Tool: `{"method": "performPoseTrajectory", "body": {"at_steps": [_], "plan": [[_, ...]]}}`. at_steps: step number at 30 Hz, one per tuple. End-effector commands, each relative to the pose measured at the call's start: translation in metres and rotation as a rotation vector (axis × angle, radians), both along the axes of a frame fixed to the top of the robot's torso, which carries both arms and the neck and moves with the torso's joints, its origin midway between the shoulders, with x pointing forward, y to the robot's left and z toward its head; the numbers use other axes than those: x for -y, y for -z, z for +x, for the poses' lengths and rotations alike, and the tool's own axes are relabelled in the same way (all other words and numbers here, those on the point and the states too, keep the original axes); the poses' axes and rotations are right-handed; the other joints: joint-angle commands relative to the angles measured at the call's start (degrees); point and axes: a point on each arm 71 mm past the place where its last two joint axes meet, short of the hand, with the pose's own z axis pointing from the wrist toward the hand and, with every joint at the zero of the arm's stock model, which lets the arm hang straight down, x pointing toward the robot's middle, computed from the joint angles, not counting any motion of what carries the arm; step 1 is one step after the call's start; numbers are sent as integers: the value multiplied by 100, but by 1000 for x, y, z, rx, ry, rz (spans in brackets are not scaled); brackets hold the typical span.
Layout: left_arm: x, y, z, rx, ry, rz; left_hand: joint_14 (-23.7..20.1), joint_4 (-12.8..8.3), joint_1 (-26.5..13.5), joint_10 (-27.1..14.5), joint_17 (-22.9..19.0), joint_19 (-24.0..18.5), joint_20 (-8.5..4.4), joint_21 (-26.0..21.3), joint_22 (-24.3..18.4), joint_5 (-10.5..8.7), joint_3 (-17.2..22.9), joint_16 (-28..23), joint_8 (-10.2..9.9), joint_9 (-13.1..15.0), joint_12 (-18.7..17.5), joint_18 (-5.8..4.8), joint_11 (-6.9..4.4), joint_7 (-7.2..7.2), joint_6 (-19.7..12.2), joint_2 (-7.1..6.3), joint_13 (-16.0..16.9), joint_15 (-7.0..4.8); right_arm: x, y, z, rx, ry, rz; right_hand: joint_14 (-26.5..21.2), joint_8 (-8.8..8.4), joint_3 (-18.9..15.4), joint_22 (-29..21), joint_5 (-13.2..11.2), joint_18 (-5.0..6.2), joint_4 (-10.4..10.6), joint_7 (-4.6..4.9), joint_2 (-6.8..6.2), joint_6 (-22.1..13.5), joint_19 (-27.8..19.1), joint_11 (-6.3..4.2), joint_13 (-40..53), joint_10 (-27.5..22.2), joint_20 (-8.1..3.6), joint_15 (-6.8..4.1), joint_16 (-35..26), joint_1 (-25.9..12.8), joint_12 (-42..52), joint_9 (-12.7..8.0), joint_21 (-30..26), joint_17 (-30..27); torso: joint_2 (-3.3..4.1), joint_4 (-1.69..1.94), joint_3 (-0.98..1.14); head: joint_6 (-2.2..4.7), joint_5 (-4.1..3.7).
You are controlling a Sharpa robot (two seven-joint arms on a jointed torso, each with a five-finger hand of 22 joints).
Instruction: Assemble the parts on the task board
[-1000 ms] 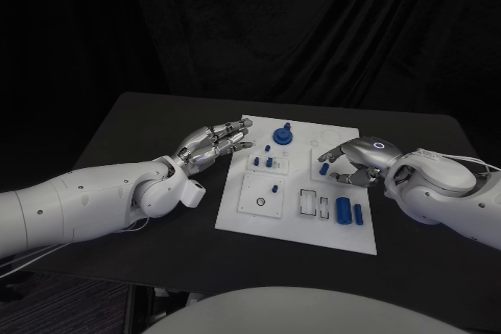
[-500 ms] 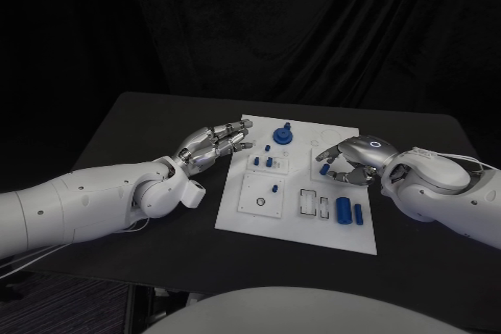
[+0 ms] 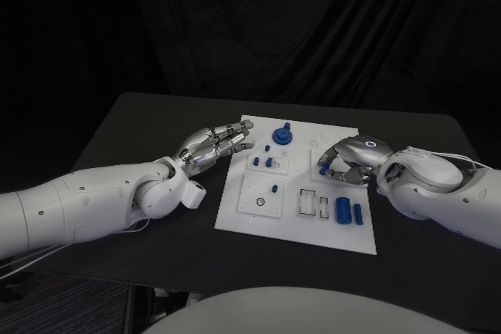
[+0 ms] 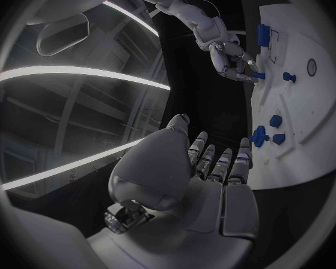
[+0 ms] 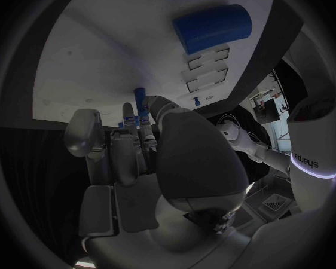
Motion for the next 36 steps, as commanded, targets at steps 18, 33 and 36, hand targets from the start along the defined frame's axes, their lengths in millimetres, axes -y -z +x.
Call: {"method": "performPoseTrajectory", "body": {"at_steps": [18, 33, 36], "plan": [[2, 1, -1, -5, 15, -16, -8, -32, 25, 35, 1, -23, 7, -21, -4, 17, 10, 23, 32, 17, 71, -83, 47, 28, 90, 32, 16, 35, 0, -3, -3, 49, -9, 48, 169, 290, 117, 862, -10, 3, -177, 137, 5, 448, 85, -163, 11, 609, -104, -180, 14, 92, -128, 486, 151, 379, -3, 0, -2, 0, 71], [2, 2, -1, -8, 11, -10, -2, -34, 23, 57, 2, -12, 8, -17, 4, 2, 14, 28, 43, 23, 95, -86, 63, 42, 135, 39, 20, 38, -5, -46, -11, 139, -35, 113, 178, 400, 113, 872, -13, -6, -205, 173, -2, 594, 101, -232, 15, 852, -155, -234, 10, 90, -168, 690, 198, 385, -8, 3, 0, 0, 118], [2, 2, -1, -9, 12, -10, 3, -36, 24, 62, 3, -8, 8, -15, 6, -10, 17, 31, 44, 23, 100, -87, 67, 45, 140, 44, 20, 39, -10, -56, -14, 144, -49, 117, 179, 420, 110, 873, -13, -7, -204, 168, -1, 620, 102, -244, 15, 900, -164, -243, 8, 83, -179, 730, 203, 385, -8, 4, -4, 0, 114]]}}
